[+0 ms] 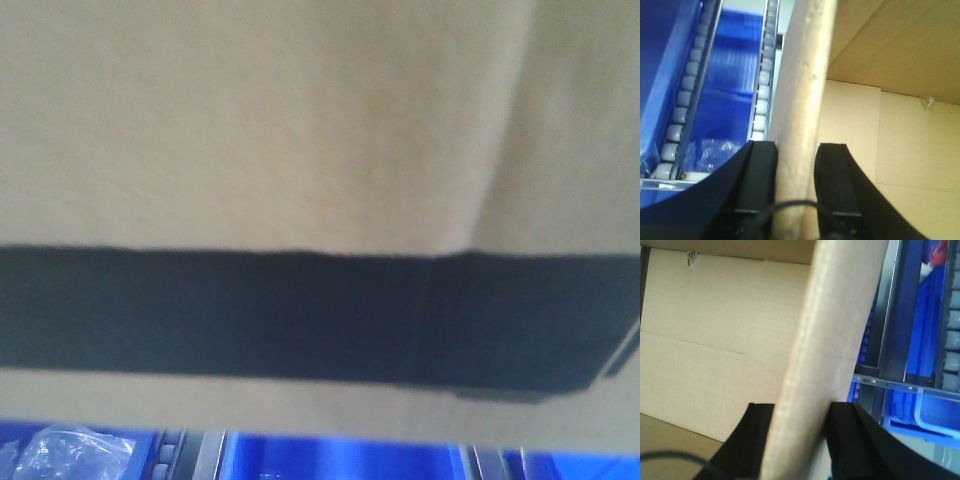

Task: Grab box from left shelf to table start
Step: 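Lift the box with both grippers and pull it off the shelf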

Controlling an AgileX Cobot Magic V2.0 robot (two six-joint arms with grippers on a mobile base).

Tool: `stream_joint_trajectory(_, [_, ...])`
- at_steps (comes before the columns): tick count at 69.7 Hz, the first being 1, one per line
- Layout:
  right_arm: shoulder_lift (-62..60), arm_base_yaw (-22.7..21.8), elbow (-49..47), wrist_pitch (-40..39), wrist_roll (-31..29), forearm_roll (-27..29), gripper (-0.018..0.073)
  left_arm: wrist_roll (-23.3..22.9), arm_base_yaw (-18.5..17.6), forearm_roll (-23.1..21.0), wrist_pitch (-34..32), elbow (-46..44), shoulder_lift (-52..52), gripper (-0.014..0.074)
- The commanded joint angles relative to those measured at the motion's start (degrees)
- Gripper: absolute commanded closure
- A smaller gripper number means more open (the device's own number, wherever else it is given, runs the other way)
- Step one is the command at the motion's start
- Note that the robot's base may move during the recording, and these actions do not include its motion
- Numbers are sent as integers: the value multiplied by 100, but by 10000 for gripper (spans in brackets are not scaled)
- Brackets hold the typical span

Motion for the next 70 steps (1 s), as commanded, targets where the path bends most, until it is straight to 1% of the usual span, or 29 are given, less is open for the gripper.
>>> stream_joint_trajectory(1, [-124, -61, -178, -1057, -173, -38, 502, 718, -88, -583, -569, -214, -227, 688])
stream_joint_trajectory(10, [-299, -61, -178, -1128, -173, 17, 502, 718, -88, -665, -799, -214, -343, 688])
stream_joint_trajectory(18, [-322, -61, -178, -1181, -173, 41, 502, 718, -88, -898, -1100, -214, -353, 688])
stream_joint_trajectory(36, [-322, -61, -178, -1312, -173, 41, 502, 718, -88, -943, -1094, -214, -353, 688])
stream_joint_trajectory(70, [-322, -61, -178, -1312, -173, 41, 502, 718, -88, -943, -1094, -214, -353, 688])
